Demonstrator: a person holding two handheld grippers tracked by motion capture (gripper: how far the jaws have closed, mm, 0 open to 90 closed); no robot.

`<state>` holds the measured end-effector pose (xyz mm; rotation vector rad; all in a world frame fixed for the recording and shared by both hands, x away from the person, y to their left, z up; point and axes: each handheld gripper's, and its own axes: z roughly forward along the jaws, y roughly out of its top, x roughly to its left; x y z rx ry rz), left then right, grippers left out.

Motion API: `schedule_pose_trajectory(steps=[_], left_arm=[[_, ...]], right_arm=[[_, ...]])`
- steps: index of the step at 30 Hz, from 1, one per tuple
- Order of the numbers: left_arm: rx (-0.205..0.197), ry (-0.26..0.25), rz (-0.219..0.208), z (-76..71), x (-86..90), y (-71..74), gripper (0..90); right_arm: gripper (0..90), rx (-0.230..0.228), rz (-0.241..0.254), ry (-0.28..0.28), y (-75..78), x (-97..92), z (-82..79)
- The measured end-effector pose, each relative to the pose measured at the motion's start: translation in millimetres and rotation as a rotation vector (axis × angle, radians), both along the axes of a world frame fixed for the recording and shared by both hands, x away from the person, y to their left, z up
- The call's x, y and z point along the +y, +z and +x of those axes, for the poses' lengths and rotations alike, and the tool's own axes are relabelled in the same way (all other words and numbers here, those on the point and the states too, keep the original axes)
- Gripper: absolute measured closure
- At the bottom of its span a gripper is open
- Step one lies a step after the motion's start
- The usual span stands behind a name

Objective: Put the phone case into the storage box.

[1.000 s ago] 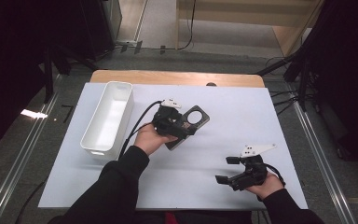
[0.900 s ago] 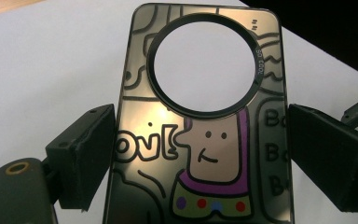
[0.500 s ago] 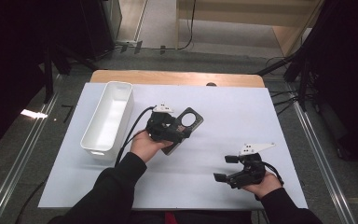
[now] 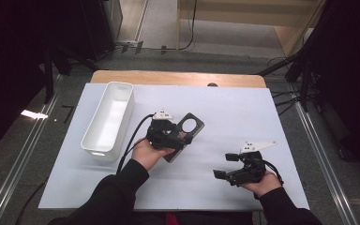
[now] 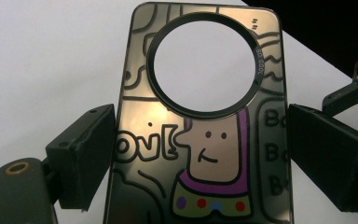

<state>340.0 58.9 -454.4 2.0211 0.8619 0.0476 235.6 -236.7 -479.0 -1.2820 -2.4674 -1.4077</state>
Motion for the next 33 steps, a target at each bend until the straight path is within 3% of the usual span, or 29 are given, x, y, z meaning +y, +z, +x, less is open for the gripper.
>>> schedule_pose_trajectory(steps=[8,13,17,21,33], left_arm=[[0.009,0.056,-0.032,-9.3,5.1,-2.1,10.6],[-0.021,0.107,-0.063,-15.8,8.9,-2.3,10.6],[-0.026,0.131,-0.079,-17.6,10.9,-2.8,10.6],[-0.028,0.162,-0.102,-20.1,11.9,-3.8,10.6],[-0.002,0.182,-0.141,-23.8,8.9,-11.0,10.7]], right_arm=[[5.4,-0.005,0.019,-0.022,2.6,1.8,3.6],[5.4,-0.011,0.037,-0.041,4.8,3.4,6.8],[5.4,-0.013,0.028,-0.052,5.2,5.6,8.6],[5.3,-0.004,0.053,-0.079,7.0,9.6,12.6],[5.4,0.003,0.085,-0.121,10.4,16.1,21.8]])
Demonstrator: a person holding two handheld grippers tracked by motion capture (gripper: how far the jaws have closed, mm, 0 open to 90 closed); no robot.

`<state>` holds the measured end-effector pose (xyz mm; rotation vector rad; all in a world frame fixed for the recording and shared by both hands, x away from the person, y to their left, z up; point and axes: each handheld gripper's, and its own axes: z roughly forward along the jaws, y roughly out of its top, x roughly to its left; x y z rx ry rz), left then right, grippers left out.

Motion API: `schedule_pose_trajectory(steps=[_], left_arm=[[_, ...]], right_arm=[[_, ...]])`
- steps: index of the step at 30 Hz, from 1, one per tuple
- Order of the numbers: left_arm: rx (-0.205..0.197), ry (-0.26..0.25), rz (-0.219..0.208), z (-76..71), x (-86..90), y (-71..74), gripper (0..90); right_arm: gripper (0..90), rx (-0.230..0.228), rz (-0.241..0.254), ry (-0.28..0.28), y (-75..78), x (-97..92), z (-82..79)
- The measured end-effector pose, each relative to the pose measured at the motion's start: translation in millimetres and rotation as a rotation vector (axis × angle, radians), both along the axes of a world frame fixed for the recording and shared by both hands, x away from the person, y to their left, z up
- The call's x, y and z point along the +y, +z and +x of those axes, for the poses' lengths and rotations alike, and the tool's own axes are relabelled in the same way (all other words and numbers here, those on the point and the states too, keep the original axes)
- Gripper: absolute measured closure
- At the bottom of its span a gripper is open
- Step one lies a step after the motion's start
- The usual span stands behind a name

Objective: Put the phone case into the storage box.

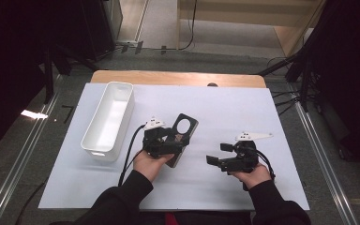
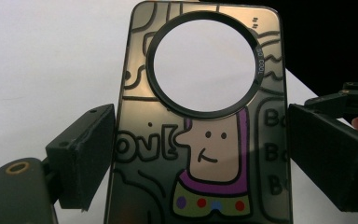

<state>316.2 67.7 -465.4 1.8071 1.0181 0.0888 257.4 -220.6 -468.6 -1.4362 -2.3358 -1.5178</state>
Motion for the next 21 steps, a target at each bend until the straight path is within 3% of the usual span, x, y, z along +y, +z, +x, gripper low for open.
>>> schedule_pose_trajectory(steps=[4,12,21], left_arm=[[-0.008,0.008,-0.009,-1.6,-3.1,-1.2,10.7],[-0.034,0.044,-0.019,-4.2,-6.1,-3.7,10.7],[-0.023,0.049,-0.029,-5.9,-12.1,-8.9,10.7]], right_arm=[[5.3,0.006,0.043,-0.01,1.4,-0.1,2.0],[5.4,-0.01,0.049,-0.035,6.2,3.3,7.4],[5.4,-0.015,0.057,-0.071,10.6,3.6,13.8]])
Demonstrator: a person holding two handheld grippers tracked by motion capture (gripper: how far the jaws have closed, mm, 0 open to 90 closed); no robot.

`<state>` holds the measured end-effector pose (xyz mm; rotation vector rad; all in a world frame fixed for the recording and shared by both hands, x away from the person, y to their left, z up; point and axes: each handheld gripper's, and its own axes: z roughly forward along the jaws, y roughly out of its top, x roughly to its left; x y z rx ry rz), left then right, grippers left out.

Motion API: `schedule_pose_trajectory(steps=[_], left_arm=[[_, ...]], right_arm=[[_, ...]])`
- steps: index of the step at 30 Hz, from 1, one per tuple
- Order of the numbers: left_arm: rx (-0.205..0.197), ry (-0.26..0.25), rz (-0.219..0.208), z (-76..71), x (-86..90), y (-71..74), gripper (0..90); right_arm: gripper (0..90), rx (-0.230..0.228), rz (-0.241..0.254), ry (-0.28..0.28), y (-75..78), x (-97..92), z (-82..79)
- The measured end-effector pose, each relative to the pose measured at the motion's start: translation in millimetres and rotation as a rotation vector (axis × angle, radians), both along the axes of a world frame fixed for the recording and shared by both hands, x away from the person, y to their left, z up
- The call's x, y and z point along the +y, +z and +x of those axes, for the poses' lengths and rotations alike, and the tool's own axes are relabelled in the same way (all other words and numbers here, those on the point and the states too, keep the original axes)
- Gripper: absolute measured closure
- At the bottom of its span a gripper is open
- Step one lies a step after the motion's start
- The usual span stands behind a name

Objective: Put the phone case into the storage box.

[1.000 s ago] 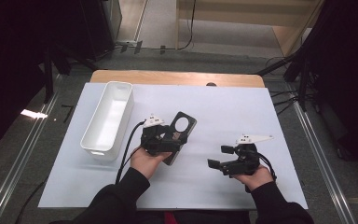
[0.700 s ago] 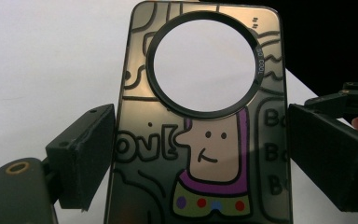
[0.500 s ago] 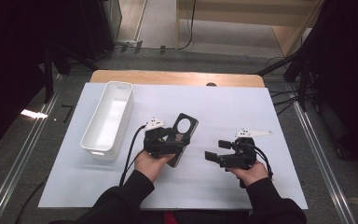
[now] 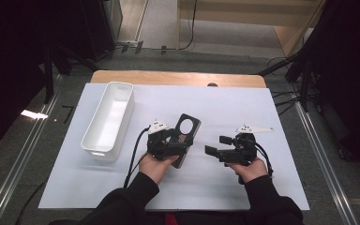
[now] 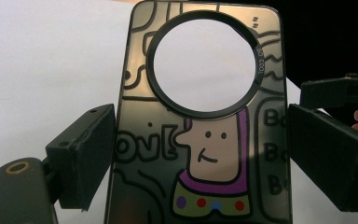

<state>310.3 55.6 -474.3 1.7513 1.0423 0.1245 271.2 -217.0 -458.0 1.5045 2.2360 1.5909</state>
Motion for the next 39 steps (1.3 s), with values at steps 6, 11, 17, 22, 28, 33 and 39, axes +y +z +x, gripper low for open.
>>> schedule_pose_trajectory(steps=[6,11,17,22,28,33,39], left_arm=[[0.005,0.023,-0.022,2.1,0.0,-1.2,10.7],[-0.005,0.03,-0.019,2.5,-0.3,-2.7,10.7],[-0.009,0.044,-0.025,1.3,-1.5,-4.8,10.7],[-0.009,0.052,-0.038,1.1,-2.2,-4.6,10.7],[0.013,0.063,-0.059,3.4,-0.8,-6.8,10.7],[0.009,0.075,-0.062,3.8,-0.6,-7.0,10.7],[0.002,0.085,-0.063,3.0,-0.9,-6.3,10.7]], right_arm=[[5.4,0.002,0.011,-0.027,2.0,-0.7,8.2],[5.4,0.004,0.011,-0.042,4.2,-0.8,12.1],[5.4,0.008,0.021,-0.062,8.1,3.4,16.6],[5.4,0.013,0.033,-0.074,11.3,5.8,21.2],[12.5,0.026,0.062,-0.078,13.8,7.7,26.5],[12.5,0.028,0.063,-0.084,14.9,10.1,32.1],[13.2,0.041,0.075,-0.093,16.7,12.3,37.7]])
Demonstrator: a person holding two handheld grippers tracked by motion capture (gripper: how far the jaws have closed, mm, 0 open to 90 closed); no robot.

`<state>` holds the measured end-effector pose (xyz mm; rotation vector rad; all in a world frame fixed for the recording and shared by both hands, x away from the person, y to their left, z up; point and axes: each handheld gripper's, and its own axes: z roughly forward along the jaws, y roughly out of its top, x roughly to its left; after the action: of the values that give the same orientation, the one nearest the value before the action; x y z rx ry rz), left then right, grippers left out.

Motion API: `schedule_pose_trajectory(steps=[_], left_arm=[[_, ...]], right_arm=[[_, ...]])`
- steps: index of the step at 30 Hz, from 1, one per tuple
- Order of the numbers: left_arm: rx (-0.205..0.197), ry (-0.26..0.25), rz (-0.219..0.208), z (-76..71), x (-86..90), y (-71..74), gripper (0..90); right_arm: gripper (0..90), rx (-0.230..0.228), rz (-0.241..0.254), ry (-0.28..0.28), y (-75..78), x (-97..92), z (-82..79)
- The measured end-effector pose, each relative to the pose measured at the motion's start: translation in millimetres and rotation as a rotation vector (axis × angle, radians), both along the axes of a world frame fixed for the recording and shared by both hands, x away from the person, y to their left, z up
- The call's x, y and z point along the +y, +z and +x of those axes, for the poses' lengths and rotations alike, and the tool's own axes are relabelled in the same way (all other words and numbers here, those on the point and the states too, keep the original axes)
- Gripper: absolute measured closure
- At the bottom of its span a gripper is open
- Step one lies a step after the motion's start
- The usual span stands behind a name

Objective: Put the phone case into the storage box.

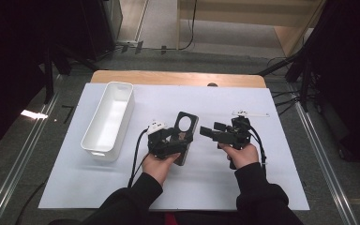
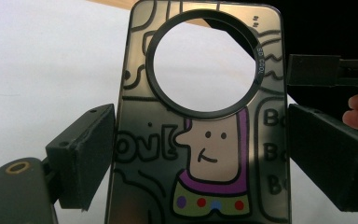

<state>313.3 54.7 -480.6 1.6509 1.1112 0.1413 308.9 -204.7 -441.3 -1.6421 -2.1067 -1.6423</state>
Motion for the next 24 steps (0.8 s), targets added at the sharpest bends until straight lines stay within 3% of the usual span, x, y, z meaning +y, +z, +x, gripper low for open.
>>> schedule_pose_trajectory(steps=[4,15,24], left_arm=[[-0.009,0.01,-0.013,-1.0,0.1,1.2,10.7],[0.013,0.008,-0.029,-1.1,-2.9,-0.6,10.7],[0.007,0.01,-0.028,-1.2,-4.5,-0.9,10.7]], right_arm=[[15.7,0.002,0.01,-0.005,1.0,2.2,3.5],[22.1,0.028,0.048,-0.012,2.5,4.5,13.0],[22.9,0.024,0.039,-0.021,3.0,7.5,20.4]])
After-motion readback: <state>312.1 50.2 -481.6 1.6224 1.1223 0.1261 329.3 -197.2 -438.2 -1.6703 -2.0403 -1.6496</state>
